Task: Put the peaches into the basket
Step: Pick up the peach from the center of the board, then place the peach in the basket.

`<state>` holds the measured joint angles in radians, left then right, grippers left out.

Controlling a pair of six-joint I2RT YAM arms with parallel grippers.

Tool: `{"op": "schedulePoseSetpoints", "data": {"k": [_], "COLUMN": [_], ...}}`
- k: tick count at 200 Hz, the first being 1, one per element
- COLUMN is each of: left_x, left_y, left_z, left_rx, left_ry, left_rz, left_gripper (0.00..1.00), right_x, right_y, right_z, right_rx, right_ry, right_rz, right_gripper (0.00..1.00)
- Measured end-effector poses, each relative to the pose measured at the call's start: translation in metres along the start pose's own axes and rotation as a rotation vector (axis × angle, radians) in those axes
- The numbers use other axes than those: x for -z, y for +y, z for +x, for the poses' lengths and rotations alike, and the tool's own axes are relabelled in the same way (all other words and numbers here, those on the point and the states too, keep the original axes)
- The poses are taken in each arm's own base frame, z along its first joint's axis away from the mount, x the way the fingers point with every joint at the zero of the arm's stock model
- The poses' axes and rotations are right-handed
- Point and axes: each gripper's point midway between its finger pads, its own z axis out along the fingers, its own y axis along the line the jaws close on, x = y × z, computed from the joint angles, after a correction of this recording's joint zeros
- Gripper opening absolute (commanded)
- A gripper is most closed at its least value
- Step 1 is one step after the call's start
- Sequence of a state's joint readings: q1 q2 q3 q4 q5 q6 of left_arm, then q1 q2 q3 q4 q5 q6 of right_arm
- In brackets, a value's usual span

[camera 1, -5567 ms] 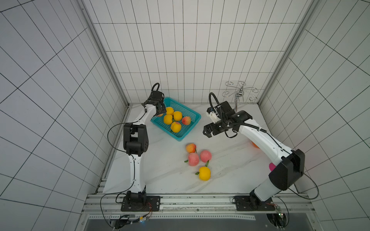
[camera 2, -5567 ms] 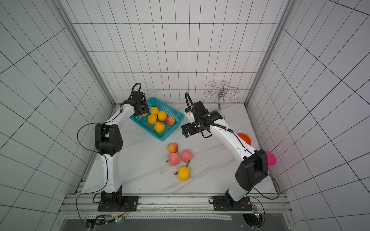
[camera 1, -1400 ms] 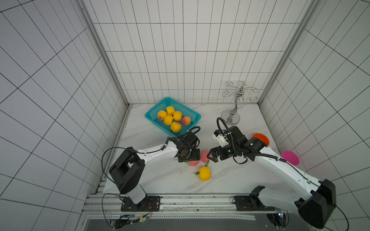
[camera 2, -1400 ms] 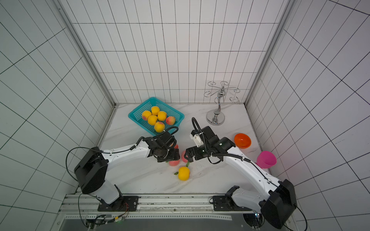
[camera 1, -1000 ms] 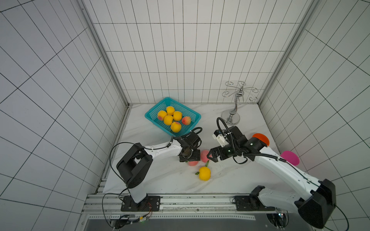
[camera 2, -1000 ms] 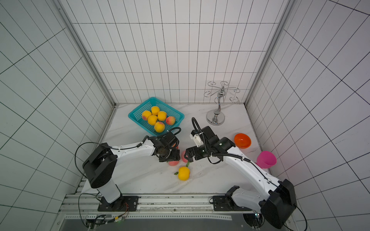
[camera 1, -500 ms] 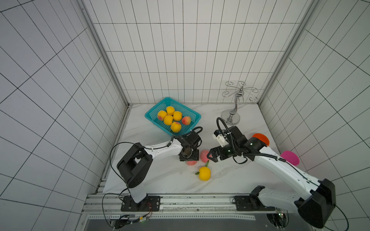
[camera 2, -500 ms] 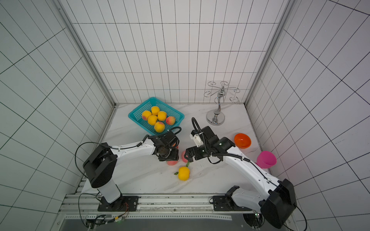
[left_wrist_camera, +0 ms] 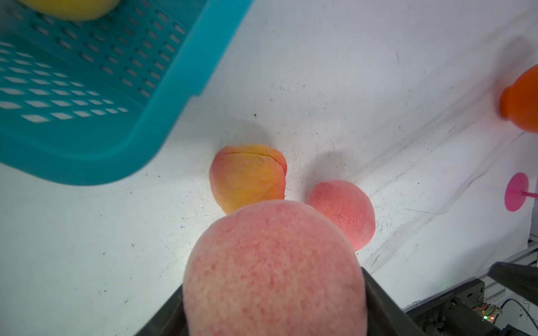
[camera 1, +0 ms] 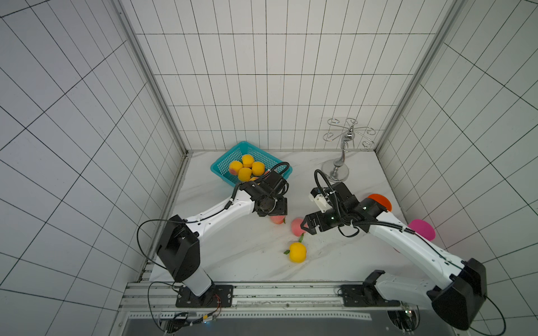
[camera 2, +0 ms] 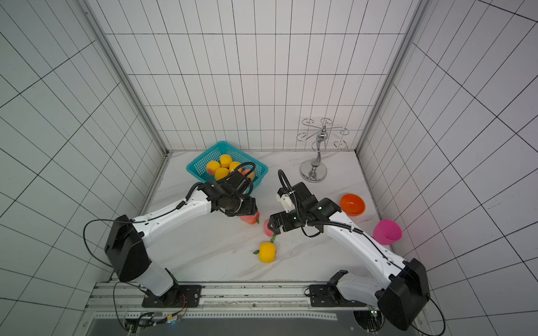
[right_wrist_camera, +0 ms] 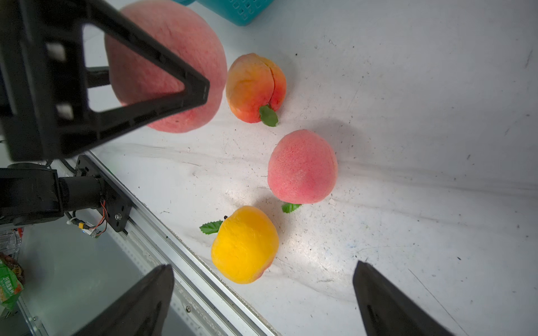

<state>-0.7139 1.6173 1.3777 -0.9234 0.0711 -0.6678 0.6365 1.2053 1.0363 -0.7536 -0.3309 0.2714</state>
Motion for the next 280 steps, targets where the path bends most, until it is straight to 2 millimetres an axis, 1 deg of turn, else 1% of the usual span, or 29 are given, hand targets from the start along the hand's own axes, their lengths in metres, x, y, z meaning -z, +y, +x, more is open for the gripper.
{"op": "schedulePoseSetpoints", "data": {"k": [38,52,66,122,145,175,209,223,241,280], "left_x": [0.031,0.038,0.04,0.034,0.035,0.037,0.033,0.029,0.025,0.015], "left_y": [0.008,0.011,0.017,0.048,0.059,0.071,0.081,0.083,0.08,0.077], "left_z": [-0.053,-0.071,-0.084,-0.128,-0.146,-0.166,-0.184,-0.19,-0.197,-0.211], "left_rx": [0.016,0.02,0.028,0.07,0.085,0.103,0.126,0.13,0.126,0.117], "left_ry": [-0.091,-0.117,-0.127,-0.138,-0.159,-0.181,-0.198,-0.202,-0.213,-0.237], "left_rz": [0.021,0.027,0.031,0.019,0.016,0.024,0.036,0.04,0.053,0.076], "left_gripper": [0.66,0.66,0.65,0.65,0.65,0.65,0.66,0.66,0.66,0.65], "right_x": [0.01,0.013,0.015,0.015,0.012,0.009,0.013,0.016,0.019,0.02], "right_y": [0.006,0.007,0.005,-0.001,-0.005,-0.009,-0.015,-0.017,-0.02,-0.023], "right_z": [-0.028,-0.036,-0.043,-0.06,-0.067,-0.078,-0.092,-0.098,-0.102,-0.101], "right_rx": [0.015,0.014,0.008,-0.017,-0.024,-0.033,-0.038,-0.04,-0.046,-0.055], "right_ry": [-0.048,-0.063,-0.074,-0.065,-0.054,-0.042,-0.046,-0.054,-0.061,-0.058], "right_rz": [0.0,0.001,0.005,0.023,0.031,0.038,0.05,0.052,0.057,0.062], "right_gripper": [1.0,1.0,1.0,1.0,1.0,1.0,1.0,1.0,1.0,1.0]}}
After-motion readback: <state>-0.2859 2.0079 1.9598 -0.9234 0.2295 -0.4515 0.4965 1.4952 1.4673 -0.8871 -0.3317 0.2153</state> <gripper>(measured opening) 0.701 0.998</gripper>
